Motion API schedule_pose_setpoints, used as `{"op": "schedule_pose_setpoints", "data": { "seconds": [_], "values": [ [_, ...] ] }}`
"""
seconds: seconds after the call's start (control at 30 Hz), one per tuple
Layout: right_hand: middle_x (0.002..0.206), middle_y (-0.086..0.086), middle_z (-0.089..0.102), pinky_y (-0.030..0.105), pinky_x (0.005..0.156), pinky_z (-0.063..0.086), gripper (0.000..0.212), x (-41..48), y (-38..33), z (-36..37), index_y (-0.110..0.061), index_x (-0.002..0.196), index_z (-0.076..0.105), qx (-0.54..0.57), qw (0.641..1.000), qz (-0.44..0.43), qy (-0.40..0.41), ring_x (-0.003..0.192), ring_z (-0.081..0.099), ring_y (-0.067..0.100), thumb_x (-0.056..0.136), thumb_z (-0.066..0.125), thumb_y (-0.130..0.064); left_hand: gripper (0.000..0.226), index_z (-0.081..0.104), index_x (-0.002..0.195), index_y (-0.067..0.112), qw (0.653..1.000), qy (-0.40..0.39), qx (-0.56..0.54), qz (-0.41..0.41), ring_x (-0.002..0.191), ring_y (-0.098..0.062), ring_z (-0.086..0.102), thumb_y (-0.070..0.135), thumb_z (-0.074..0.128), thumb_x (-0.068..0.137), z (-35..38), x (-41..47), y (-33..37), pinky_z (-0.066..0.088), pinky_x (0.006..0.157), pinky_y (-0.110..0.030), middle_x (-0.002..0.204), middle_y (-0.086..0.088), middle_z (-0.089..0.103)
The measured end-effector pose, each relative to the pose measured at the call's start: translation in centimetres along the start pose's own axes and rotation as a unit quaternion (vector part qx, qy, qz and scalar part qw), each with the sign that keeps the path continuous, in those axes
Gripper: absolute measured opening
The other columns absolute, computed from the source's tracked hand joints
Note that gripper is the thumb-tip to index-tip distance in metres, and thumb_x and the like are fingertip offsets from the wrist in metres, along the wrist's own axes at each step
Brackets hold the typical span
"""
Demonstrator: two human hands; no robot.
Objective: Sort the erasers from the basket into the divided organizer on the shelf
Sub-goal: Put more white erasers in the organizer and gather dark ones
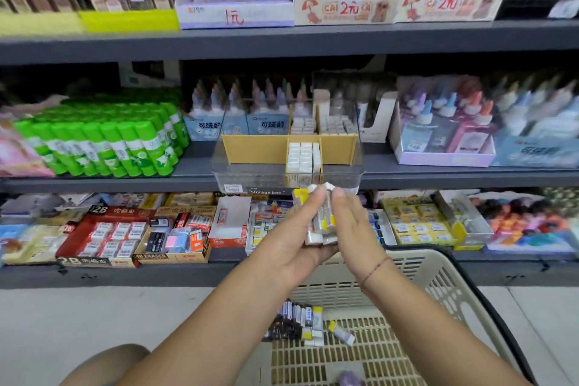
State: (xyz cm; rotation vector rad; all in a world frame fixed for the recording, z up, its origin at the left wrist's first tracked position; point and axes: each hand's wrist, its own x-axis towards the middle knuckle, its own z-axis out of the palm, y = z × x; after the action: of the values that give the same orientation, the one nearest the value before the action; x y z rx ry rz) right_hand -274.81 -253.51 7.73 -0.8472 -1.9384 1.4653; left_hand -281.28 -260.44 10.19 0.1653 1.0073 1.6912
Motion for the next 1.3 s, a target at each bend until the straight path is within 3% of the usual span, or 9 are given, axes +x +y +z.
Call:
{"op": "schedule_pose_setpoints", "data": {
  "seconds": [0.17, 0.33, 0.6, 0.7, 0.83, 0.93, 1.07, 1.17, 1.3],
  "values": [
    [0.108, 0.005, 0.064, 0.034, 0.092, 0.049, 0.016, 0.9, -0.6, -0.2, -0.028, 0.095, 0.067, 0.09, 0.995, -0.028, 0.018, 0.109, 0.059, 0.021, 0.096, 0.052, -0.025, 0.033, 0.066, 0.104, 0.012, 0.999, 0.001, -0.026, -0.026, 0.087, -0.023, 0.07, 0.035, 0.066, 0.08, -0.4, 0.3, 0.3, 0.056, 0.08, -0.042, 0.101, -0.012, 0.072],
    [0.091, 0.003, 0.07, 0.032, 0.082, 0.051, 0.01, 1.2, -1.1, -0.5, -0.018, 0.091, 0.068, 0.127, 0.991, -0.027, 0.011, 0.088, 0.063, 0.017, 0.092, 0.059, -0.021, 0.043, 0.066, 0.113, 0.008, 0.998, 0.007, -0.048, -0.037, 0.093, -0.023, 0.068, 0.035, 0.069, 0.081, -0.6, 0.6, 1.0, 0.058, 0.077, -0.04, 0.112, -0.013, 0.07],
    [0.093, 0.012, 0.072, 0.032, 0.084, 0.054, 0.017, 2.3, -2.3, -2.2, -0.016, 0.102, 0.07, -0.001, 0.998, -0.028, -0.051, 0.08, 0.063, 0.012, 0.084, 0.07, -0.016, 0.029, 0.067, 0.097, 0.009, 0.998, 0.032, -0.031, -0.033, 0.073, -0.023, 0.069, 0.036, 0.059, 0.091, -0.7, 1.1, 1.8, 0.056, 0.072, -0.037, 0.087, -0.011, 0.071],
    [0.088, 0.015, 0.065, 0.035, 0.083, 0.055, 0.025, 2.7, -3.3, -2.7, -0.01, 0.104, 0.068, 0.033, 0.994, 0.011, -0.104, 0.078, 0.063, 0.015, 0.08, 0.072, -0.007, 0.027, 0.068, 0.091, 0.009, 0.999, 0.035, -0.014, -0.035, 0.067, -0.021, 0.069, 0.034, 0.058, 0.092, -0.7, 1.2, 2.1, 0.056, 0.066, -0.034, 0.08, -0.009, 0.072],
    [0.067, 0.002, 0.066, 0.015, 0.052, 0.047, 0.013, 4.1, -5.6, -4.0, -0.01, 0.092, 0.069, 0.06, 0.981, 0.035, -0.179, 0.052, 0.056, 0.004, 0.081, 0.068, -0.002, 0.017, 0.065, 0.091, 0.008, 0.999, 0.03, -0.011, -0.022, 0.065, -0.022, 0.067, 0.024, 0.061, 0.088, -0.5, 0.9, 3.2, 0.059, 0.064, -0.035, 0.076, -0.011, 0.07],
    [0.058, -0.004, 0.064, 0.015, 0.051, 0.047, 0.007, 6.8, -6.9, -6.1, -0.012, 0.085, 0.069, 0.005, 0.99, 0.005, -0.142, 0.049, 0.054, 0.002, 0.081, 0.068, -0.006, 0.016, 0.062, 0.094, 0.004, 0.998, 0.037, -0.05, -0.014, 0.07, -0.027, 0.063, 0.018, 0.063, 0.087, -0.7, 0.4, 4.6, 0.057, 0.068, -0.039, 0.081, -0.018, 0.066],
    [0.066, 0.007, 0.066, 0.015, 0.054, 0.053, 0.007, 10.5, -6.9, -8.0, -0.002, 0.084, 0.066, -0.139, 0.987, -0.048, -0.067, 0.047, 0.06, 0.002, 0.08, 0.071, -0.002, 0.022, 0.061, 0.104, 0.003, 0.997, 0.039, -0.059, -0.013, 0.074, -0.027, 0.062, 0.019, 0.062, 0.089, -1.4, 0.3, 5.4, 0.056, 0.071, -0.04, 0.093, -0.019, 0.064],
    [0.067, 0.004, 0.067, 0.015, 0.057, 0.053, 0.006, 12.6, -6.0, -7.8, -0.007, 0.082, 0.068, -0.283, 0.953, -0.077, -0.07, 0.049, 0.061, 0.001, 0.08, 0.074, -0.007, 0.023, 0.062, 0.106, 0.003, 0.997, 0.046, -0.06, -0.013, 0.076, -0.027, 0.063, 0.019, 0.062, 0.089, -1.5, 0.4, 5.6, 0.056, 0.073, -0.043, 0.094, -0.02, 0.064],
    [0.08, -0.002, 0.064, 0.024, 0.072, 0.045, 0.01, 14.4, -5.2, -6.7, -0.013, 0.087, 0.07, -0.436, 0.886, -0.151, -0.04, 0.075, 0.059, 0.014, 0.08, 0.075, -0.019, 0.022, 0.063, 0.104, 0.003, 0.996, 0.054, -0.068, -0.019, 0.079, -0.028, 0.065, 0.018, 0.064, 0.087, -1.7, 0.6, 5.8, 0.056, 0.074, -0.043, 0.096, -0.021, 0.066]
  ]
}}
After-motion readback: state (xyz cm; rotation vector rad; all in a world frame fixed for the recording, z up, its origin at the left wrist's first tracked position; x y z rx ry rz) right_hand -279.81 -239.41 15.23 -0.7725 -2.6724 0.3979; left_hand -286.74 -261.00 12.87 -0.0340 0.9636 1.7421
